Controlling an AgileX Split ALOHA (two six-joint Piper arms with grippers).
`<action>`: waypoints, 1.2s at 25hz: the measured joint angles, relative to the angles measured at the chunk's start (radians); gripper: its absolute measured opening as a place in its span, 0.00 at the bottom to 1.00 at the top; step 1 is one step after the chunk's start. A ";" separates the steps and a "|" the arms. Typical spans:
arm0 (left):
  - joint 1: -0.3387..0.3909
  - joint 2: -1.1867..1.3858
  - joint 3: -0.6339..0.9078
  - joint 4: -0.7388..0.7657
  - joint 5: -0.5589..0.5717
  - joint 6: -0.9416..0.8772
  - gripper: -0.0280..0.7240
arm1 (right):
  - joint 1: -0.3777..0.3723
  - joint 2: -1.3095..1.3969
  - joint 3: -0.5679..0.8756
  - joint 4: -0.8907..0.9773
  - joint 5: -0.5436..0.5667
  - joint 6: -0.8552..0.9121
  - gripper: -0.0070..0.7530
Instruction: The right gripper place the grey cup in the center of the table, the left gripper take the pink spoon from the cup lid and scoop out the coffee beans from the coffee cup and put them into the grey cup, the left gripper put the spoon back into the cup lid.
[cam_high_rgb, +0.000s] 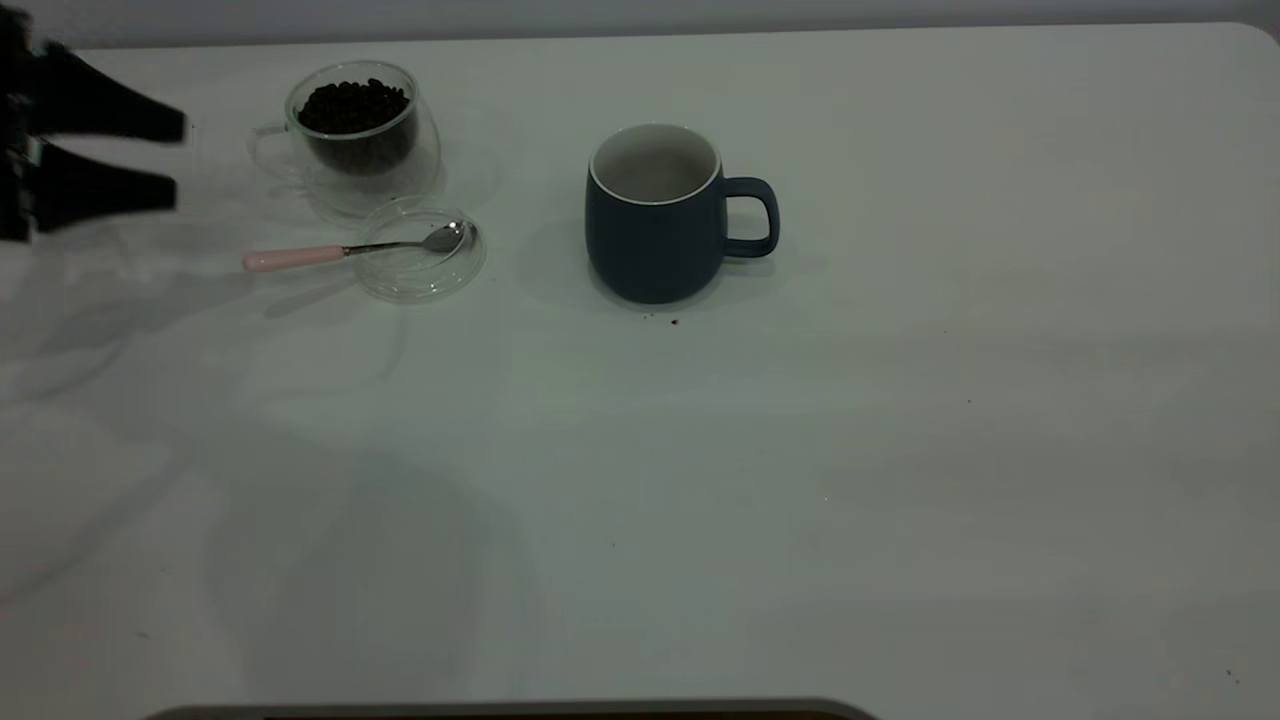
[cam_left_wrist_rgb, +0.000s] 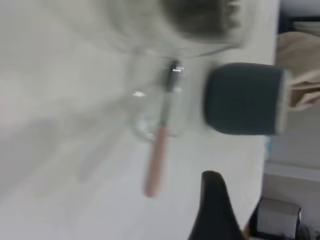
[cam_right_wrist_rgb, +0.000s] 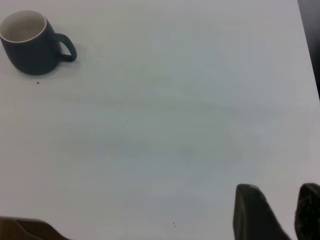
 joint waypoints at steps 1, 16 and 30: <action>0.004 -0.026 0.000 0.005 0.006 -0.013 0.80 | 0.000 0.000 0.000 0.000 0.000 0.000 0.32; -0.153 -0.748 0.008 0.488 0.045 -0.479 0.80 | 0.000 0.000 0.000 0.000 0.000 0.000 0.32; -0.431 -1.264 0.234 1.073 0.045 -0.959 0.80 | 0.000 0.000 0.000 0.000 0.000 0.000 0.32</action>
